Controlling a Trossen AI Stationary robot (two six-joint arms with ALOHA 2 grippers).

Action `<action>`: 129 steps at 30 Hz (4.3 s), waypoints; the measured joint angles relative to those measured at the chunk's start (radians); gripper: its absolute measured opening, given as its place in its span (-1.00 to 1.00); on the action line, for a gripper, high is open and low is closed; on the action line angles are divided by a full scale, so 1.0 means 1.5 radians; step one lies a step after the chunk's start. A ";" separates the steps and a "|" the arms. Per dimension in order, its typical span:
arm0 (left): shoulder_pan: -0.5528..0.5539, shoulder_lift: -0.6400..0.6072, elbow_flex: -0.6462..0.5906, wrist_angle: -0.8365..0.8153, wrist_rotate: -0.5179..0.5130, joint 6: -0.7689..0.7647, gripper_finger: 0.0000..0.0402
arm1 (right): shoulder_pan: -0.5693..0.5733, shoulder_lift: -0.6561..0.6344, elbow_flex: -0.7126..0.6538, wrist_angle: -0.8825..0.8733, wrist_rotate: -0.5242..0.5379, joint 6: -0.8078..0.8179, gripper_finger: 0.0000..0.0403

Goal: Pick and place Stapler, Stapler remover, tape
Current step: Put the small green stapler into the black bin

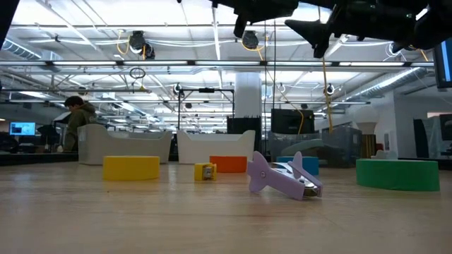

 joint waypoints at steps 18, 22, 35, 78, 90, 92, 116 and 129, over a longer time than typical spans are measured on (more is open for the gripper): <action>0.000 0.000 0.000 -0.001 0.000 -0.002 -0.64 | -0.009 0.027 0.000 0.038 -0.011 0.030 0.22; 0.003 0.000 0.000 -0.001 0.000 -0.003 -0.64 | -0.009 0.027 0.000 0.038 -0.011 0.029 0.11; 0.006 0.000 0.000 -0.002 -0.002 -0.004 -0.64 | -0.009 0.027 0.000 0.038 -0.010 0.022 -0.21; 0.035 0.026 0.000 0.043 0.031 -0.023 -0.64 | -0.066 0.027 0.000 0.046 -0.052 0.045 -0.07; 0.044 0.026 0.000 0.065 0.035 -0.027 -0.64 | -0.088 0.027 0.000 0.048 -0.056 0.045 -0.25; 0.045 0.026 0.000 0.066 0.038 -0.027 -0.64 | -0.088 0.027 0.000 0.048 -0.055 0.045 -0.25; 0.045 0.026 0.000 0.068 0.044 -0.040 -0.64 | -0.088 0.026 0.000 0.049 -0.059 0.048 -0.68; 0.043 0.026 0.000 0.065 0.039 -0.042 -0.48 | -0.088 0.027 0.000 0.049 -0.051 0.061 -0.69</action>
